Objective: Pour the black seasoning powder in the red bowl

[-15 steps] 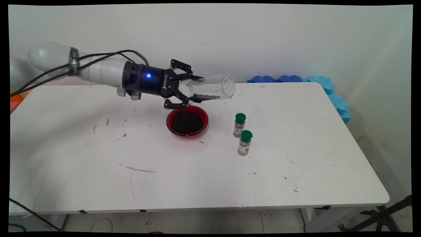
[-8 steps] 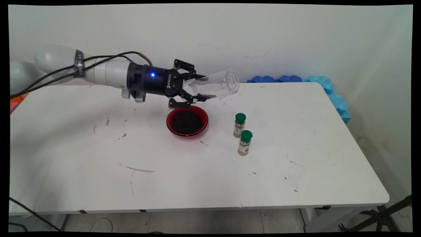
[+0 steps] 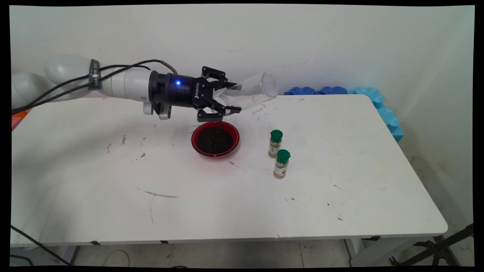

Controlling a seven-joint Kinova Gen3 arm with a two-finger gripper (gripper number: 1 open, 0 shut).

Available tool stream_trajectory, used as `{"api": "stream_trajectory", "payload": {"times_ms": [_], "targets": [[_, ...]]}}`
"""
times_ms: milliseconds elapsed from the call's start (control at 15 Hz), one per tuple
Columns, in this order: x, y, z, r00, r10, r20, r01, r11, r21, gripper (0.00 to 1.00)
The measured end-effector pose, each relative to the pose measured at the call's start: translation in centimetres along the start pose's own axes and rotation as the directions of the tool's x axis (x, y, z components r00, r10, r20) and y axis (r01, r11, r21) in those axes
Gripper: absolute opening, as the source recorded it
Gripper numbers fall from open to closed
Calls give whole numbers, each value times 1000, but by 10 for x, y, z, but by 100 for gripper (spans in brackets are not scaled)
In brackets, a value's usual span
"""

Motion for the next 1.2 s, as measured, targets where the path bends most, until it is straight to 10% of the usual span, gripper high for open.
{"api": "stream_trajectory", "payload": {"times_ms": [1200], "targets": [[6, 6, -1, 989, -132, 70, 135, 990, -47, 0]]}}
